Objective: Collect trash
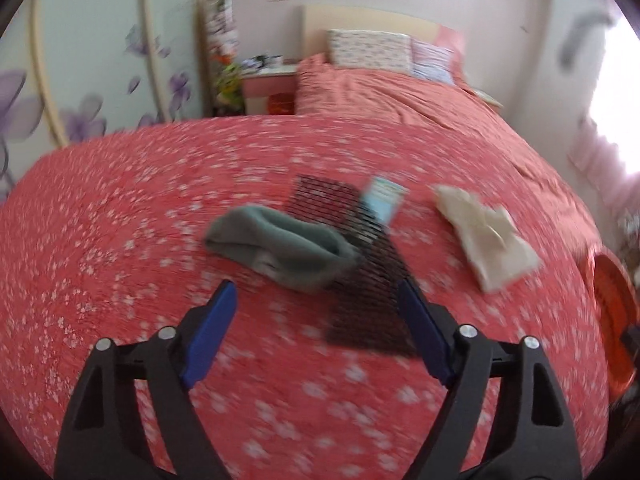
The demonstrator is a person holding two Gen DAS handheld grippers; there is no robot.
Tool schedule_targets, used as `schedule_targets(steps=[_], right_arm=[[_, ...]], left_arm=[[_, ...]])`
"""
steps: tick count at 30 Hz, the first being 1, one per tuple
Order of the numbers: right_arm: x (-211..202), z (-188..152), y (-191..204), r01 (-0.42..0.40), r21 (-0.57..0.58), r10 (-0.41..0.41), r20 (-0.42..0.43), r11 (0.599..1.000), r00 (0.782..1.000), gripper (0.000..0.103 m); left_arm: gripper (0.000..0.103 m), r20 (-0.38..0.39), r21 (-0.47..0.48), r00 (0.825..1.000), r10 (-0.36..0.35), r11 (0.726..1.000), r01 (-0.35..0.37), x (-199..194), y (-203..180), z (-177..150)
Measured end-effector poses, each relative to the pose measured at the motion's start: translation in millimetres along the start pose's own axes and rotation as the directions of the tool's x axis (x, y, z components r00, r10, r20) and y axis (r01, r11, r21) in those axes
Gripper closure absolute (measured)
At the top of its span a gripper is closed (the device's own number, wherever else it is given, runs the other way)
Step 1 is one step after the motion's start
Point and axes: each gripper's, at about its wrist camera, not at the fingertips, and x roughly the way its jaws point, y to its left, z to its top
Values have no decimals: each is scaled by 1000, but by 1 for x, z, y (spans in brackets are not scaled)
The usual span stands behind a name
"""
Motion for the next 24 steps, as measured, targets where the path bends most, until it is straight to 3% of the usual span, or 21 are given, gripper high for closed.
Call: schedule_targets(steps=[6,8,10,11,16,24], right_arm=[[9,3,29,-27,-43,26,-14,999,1000,36],[10,2,37,-29,-58,28,-18,998,999,36],[12,2,45,-31,-73,29,-22,997,999,36],[13,1,48,-32,-81,30,-24,996,999,36],[19,0,66,-43,-110,39,-37,993,999,36],[25,5,101,-86,-153,80,-48,984,996,36]], left_arm=[[42,-41,-87,998,-44,995,40,24,25,28],[58,-57,-85,997,-59,995,54,32,27,31],[88,-78,-89,993,-89,993,82,38,31,32],[91,-84,-92,991,-100,991,92,39,34,31],[97,-91,-61,990,-104,993,99,29,52,12],[97,-103,-74,991,-83,994,76,10,101,-9]])
